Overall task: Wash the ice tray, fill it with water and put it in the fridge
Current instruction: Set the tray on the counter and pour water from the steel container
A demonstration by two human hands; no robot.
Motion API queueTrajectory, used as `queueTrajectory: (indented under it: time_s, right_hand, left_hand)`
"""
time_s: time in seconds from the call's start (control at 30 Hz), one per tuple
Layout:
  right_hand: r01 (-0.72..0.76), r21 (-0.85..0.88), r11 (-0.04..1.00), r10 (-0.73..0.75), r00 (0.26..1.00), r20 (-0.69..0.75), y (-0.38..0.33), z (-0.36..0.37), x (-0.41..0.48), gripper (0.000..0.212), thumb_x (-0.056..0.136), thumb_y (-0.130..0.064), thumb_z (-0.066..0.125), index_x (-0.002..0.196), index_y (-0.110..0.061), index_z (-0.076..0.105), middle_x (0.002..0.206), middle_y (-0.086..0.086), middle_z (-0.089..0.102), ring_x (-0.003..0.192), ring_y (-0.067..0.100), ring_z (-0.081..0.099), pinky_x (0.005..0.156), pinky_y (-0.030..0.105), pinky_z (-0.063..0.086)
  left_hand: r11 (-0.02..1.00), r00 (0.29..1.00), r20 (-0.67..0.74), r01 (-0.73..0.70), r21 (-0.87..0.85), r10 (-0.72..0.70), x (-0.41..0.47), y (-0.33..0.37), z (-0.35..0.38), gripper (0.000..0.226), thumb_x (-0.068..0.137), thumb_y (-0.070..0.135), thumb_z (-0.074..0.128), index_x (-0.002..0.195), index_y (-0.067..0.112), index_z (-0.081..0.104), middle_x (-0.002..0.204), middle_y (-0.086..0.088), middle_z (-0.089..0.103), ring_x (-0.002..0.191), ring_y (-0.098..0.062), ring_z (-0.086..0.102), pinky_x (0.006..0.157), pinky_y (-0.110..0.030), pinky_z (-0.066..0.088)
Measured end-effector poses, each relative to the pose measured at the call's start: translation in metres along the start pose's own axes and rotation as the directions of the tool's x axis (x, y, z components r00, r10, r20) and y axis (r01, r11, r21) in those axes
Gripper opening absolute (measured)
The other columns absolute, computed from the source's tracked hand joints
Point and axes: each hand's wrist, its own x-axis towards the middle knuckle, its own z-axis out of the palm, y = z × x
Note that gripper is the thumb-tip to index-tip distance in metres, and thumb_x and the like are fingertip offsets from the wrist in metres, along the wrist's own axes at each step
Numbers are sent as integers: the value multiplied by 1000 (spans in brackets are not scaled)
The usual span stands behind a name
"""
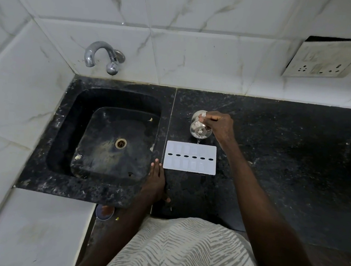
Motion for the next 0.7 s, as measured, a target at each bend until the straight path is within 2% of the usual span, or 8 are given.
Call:
queueTrajectory:
  time_s: [0.43, 0.53, 0.63, 0.7]
  right_hand:
    - [15, 5, 1000, -15, 1000, 10, -6, 3, -3, 23, 81, -3, 86, 103, -1, 81, 103, 8, 78, 78, -2, 73, 68, 16, 58]
    - [9, -6, 1000, -9, 1000, -8, -6, 3, -3, 23, 80, -5, 87, 102, -2, 82, 100, 6, 78, 78, 0, 73, 71, 19, 60]
    - [-20, -5, 1000, 20, 999, -30, -7, 5, -2, 22, 80, -9, 87, 101, -4, 83, 100, 5, 79, 84, 15, 76, 76, 29, 64]
    - [-43, 26, 999, 44, 998, -39, -7, 7, -1, 22, 80, -9, 88, 100, -5, 83, 98, 4, 79, 85, 20, 77, 77, 33, 64]
  left_hand:
    - [1000, 1000, -7, 2, 9, -2, 0, -1, 0, 148, 73, 49, 89, 157, -7, -19, 163, -26, -33, 154, -42, -26, 128, -46, 1]
    - [1000, 1000, -6, 1, 0, -1, -1, 0, 0, 148, 74, 49, 89, 157, -7, -20, 163, -26, -34, 153, -41, -27, 128, -46, 1]
    - [1000, 1000, -1, 3, -11, -3, -1, 1, -1, 147, 75, 48, 89, 157, -7, -21, 163, -26, -34, 154, -41, -27, 128, -46, 0]
    - [1000, 1000, -3, 1, -6, -1, -1, 1, -2, 147, 75, 48, 88, 156, -8, -21, 162, -26, -34, 154, -42, -26, 128, -45, -1]
